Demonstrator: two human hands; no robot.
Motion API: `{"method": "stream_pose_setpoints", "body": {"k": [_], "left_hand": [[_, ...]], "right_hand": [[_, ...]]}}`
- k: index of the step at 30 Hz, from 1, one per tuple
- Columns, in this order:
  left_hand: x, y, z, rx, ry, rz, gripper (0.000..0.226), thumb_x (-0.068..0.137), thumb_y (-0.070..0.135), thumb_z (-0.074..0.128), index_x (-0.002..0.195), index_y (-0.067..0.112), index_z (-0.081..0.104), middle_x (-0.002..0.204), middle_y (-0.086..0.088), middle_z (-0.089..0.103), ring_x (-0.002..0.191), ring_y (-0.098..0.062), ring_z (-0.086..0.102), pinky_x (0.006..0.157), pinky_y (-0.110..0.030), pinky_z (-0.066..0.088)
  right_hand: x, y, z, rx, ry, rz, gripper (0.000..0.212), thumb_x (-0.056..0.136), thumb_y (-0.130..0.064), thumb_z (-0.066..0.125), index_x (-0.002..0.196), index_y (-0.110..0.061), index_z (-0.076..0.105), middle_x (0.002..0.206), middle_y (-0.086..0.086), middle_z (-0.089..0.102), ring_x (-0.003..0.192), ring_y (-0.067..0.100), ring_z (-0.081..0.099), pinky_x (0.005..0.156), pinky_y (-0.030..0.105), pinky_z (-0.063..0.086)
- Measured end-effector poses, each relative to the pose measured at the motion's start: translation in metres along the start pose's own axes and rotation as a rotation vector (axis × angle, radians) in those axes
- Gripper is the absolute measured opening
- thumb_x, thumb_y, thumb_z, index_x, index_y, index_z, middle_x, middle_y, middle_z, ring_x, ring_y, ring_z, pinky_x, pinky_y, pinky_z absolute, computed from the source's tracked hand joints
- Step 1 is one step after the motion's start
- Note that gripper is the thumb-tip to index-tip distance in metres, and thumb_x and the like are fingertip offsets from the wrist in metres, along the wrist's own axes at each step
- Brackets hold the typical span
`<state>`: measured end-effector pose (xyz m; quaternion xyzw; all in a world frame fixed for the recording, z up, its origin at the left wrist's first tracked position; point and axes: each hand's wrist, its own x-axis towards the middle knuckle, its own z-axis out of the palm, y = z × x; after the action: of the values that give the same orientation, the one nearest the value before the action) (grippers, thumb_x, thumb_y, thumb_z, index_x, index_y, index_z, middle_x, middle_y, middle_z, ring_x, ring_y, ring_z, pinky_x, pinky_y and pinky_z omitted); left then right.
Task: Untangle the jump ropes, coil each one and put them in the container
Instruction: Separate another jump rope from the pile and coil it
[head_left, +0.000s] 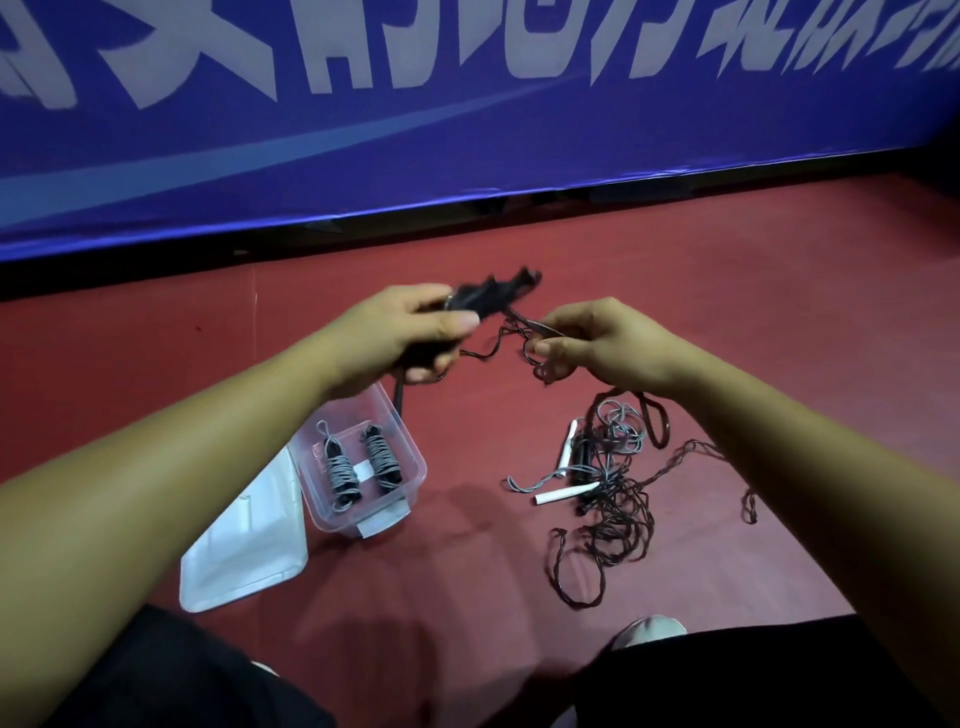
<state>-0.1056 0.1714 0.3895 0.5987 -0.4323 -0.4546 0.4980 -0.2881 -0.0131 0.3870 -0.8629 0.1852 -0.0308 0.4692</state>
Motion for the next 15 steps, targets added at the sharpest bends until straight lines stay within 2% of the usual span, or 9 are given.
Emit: {"method": "stream_pose_setpoints", "body": {"k": [2, 5, 7, 9, 11, 13, 15], "left_hand": [[0.005, 0.000, -0.004, -0.208, 0.105, -0.060, 0.022, 0.086, 0.028, 0.066, 0.092, 0.013, 0.052, 0.062, -0.006, 0.048, 0.043, -0.011, 0.034, 0.040, -0.018, 0.017], [0.015, 0.003, -0.010, -0.331, 0.283, -0.134, 0.021, 0.093, 0.032, 0.060, 0.085, 0.016, 0.049, 0.062, -0.003, 0.046, 0.039, -0.010, 0.033, 0.036, -0.013, 0.018], [0.017, 0.003, -0.020, -0.374, 0.386, -0.161, 0.023, 0.096, 0.033, 0.057, 0.083, 0.018, 0.046, 0.060, -0.002, 0.047, 0.038, -0.009, 0.033, 0.035, -0.013, 0.019], [0.016, 0.000, -0.033, -0.340, 0.462, -0.166, 0.024, 0.096, 0.033, 0.058, 0.081, 0.019, 0.045, 0.061, -0.002, 0.047, 0.037, -0.009, 0.033, 0.035, -0.012, 0.020], [0.014, -0.005, -0.040, -0.276, 0.490, -0.168, 0.022, 0.096, 0.032, 0.060, 0.081, 0.021, 0.047, 0.063, -0.004, 0.048, 0.037, -0.010, 0.034, 0.036, -0.011, 0.021], [0.015, -0.010, -0.041, -0.245, 0.496, -0.179, 0.020, 0.095, 0.032, 0.060, 0.083, 0.022, 0.049, 0.064, -0.004, 0.048, 0.037, -0.010, 0.035, 0.036, -0.011, 0.022], [0.016, -0.014, -0.039, -0.230, 0.509, -0.191, 0.018, 0.095, 0.031, 0.061, 0.085, 0.021, 0.050, 0.065, -0.005, 0.049, 0.037, -0.010, 0.036, 0.036, -0.011, 0.023]], "right_hand": [[0.002, -0.006, 0.006, 0.157, -0.036, 0.009, 0.017, 0.098, -0.003, 0.058, 0.112, 0.002, 0.066, 0.081, 0.015, 0.069, 0.074, 0.013, 0.067, 0.074, 0.021, 0.053], [0.003, -0.016, 0.015, 0.297, -0.124, 0.019, 0.028, 0.094, 0.012, 0.049, 0.118, 0.005, 0.061, 0.087, 0.011, 0.069, 0.079, 0.020, 0.066, 0.075, 0.024, 0.053], [0.001, -0.020, 0.020, 0.305, -0.195, 0.022, 0.039, 0.088, 0.021, 0.041, 0.118, 0.004, 0.059, 0.094, 0.015, 0.069, 0.082, 0.022, 0.066, 0.075, 0.028, 0.053], [-0.002, -0.022, 0.024, 0.320, -0.238, 0.055, 0.042, 0.081, 0.025, 0.032, 0.112, 0.011, 0.056, 0.087, 0.019, 0.068, 0.079, 0.024, 0.064, 0.075, 0.034, 0.050], [-0.005, -0.023, 0.025, 0.365, -0.255, 0.100, 0.040, 0.081, 0.025, 0.030, 0.109, 0.011, 0.055, 0.081, 0.014, 0.071, 0.075, 0.026, 0.062, 0.071, 0.032, 0.051], [-0.005, -0.022, 0.026, 0.432, -0.235, 0.127, 0.036, 0.089, 0.022, 0.032, 0.112, 0.009, 0.055, 0.088, 0.018, 0.071, 0.073, 0.024, 0.064, 0.070, 0.028, 0.054], [-0.006, -0.019, 0.029, 0.512, -0.183, 0.134, 0.027, 0.098, 0.015, 0.035, 0.113, 0.008, 0.056, 0.095, 0.022, 0.067, 0.076, 0.024, 0.068, 0.075, 0.030, 0.058]]}}
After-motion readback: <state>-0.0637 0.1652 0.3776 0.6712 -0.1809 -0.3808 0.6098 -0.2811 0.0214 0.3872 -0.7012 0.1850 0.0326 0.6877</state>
